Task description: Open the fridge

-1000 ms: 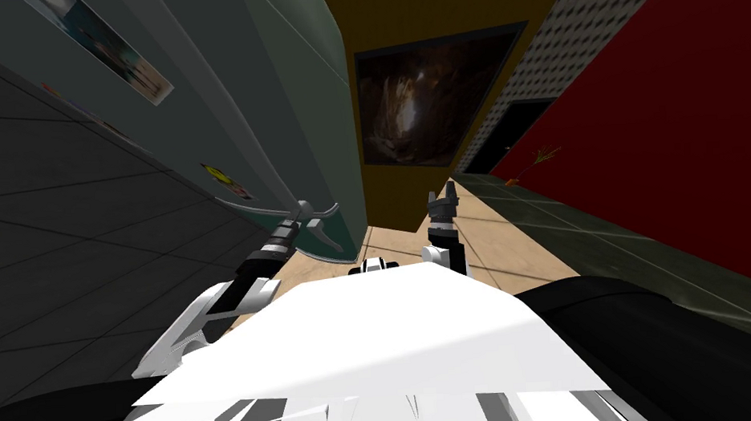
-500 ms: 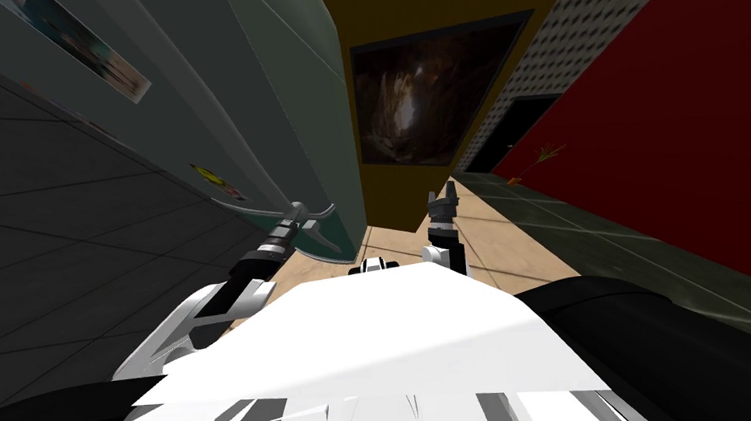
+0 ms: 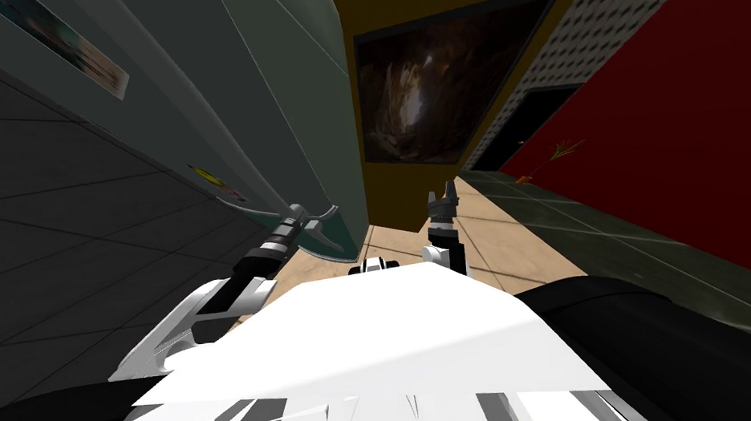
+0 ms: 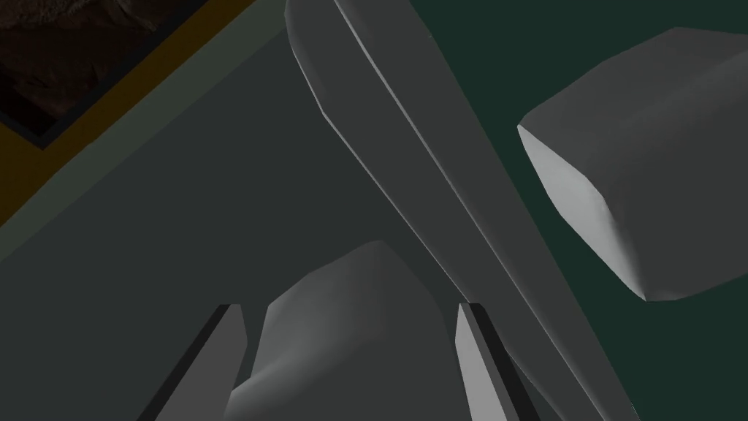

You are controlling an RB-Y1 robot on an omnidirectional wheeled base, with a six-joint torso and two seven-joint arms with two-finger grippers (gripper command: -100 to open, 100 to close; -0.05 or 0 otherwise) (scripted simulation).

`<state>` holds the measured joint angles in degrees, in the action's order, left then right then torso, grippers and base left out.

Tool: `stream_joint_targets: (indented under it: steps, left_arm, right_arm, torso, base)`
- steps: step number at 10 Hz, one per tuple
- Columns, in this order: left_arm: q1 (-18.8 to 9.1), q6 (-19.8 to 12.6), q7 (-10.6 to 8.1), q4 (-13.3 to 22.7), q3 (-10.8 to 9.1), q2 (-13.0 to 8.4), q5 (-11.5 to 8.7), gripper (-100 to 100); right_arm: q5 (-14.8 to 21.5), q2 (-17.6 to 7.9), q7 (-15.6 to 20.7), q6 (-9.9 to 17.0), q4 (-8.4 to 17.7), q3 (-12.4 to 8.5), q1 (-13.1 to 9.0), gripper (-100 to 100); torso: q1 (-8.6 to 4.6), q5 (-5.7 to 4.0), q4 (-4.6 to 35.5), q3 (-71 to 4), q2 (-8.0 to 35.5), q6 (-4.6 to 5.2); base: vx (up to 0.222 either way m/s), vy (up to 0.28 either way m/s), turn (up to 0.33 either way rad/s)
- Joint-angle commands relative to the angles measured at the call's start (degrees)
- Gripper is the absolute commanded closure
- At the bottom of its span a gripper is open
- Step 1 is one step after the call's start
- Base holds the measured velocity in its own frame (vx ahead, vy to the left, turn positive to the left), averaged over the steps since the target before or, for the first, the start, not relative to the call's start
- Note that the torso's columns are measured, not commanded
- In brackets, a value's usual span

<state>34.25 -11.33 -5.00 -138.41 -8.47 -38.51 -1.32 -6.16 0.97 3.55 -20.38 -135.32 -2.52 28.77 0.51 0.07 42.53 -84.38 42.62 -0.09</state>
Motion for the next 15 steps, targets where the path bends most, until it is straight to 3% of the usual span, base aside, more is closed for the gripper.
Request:
stream_joint_targets:
  steps: [1,2,3,6,7,10,11,12,15]
  left_arm:
    - [-1.5,4.1,-1.66,2.0,1.17,-3.7,-0.7,100]
    - [-2.9,6.0,-3.09,3.7,2.48,-5.8,-1.3,100]
    - [-2.9,7.3,-3.09,3.7,2.48,-7.0,-1.3,100]
    - [-5.7,12.3,-5.96,7.1,5.12,-12.3,-2.6,100]
    - [-5.7,13.5,-5.96,7.1,5.12,-13.6,-2.6,100]
    - [-8.5,18.4,-8.83,10.5,7.75,-19.0,-4.0,100]
    - [-8.5,19.8,-8.83,10.5,7.75,-20.2,-4.0,100]
    - [-9.9,21.4,-10.26,12.2,9.07,-22.3,-4.6,100]
    - [-11.3,26.0,-11.69,13.9,10.39,-26.8,-5.3,100]
  right_arm:
    - [0.0,0.0,0.0,0.0,0.0,0.0,0.0,0]
    - [0.0,0.0,0.0,0.0,0.0,0.0,0.0,0]
    - [0.0,0.0,0.0,0.0,0.0,0.0,0.0,0]
    - [0.0,0.0,0.0,0.0,0.0,0.0,0.0,0]
    - [0.0,0.0,0.0,0.0,0.0,0.0,0.0,0]
    - [0.0,0.0,0.0,0.0,0.0,0.0,0.0,0]
    - [0.0,0.0,0.0,0.0,0.0,0.0,0.0,0]
    - [0.0,0.0,0.0,0.0,0.0,0.0,0.0,0]
    - [0.0,0.0,0.0,0.0,0.0,0.0,0.0,0]
  torso:
    - [0.23,0.04,0.0,-0.1,-0.2,-0.1]
    - [0.02,-0.03,0.0,-0.3,-0.4,-0.06]
    - [0.02,-0.05,-0.1,-0.3,-0.4,-0.09]
    - [-0.14,-0.14,0.0,-0.5,-0.6,0.03]
    - [-0.07,-0.18,0.0,-0.5,-0.6,-0.02]
    - [-0.21,-0.21,0.0,-0.4,-0.5,0.0]
    - [-0.13,-0.22,0.1,-0.4,-0.4,-0.06]
    - [-0.37,-0.24,0.0,-0.4,-0.5,0.05]
    - [-0.51,-0.24,-0.1,-0.3,-0.4,0.02]
  base:
    - [-0.12,0.11,0.085]
    - [-0.141,0.137,0.202]
    - [-0.121,0.122,0.088]
    - [-0.116,0.133,0.122]
    - [-0.073,0.115,0.093]
    - [-0.108,0.135,0.148]
    - [-0.087,0.133,0.071]
    - [-0.108,0.153,0.143]
    - [-0.079,0.14,0.118]
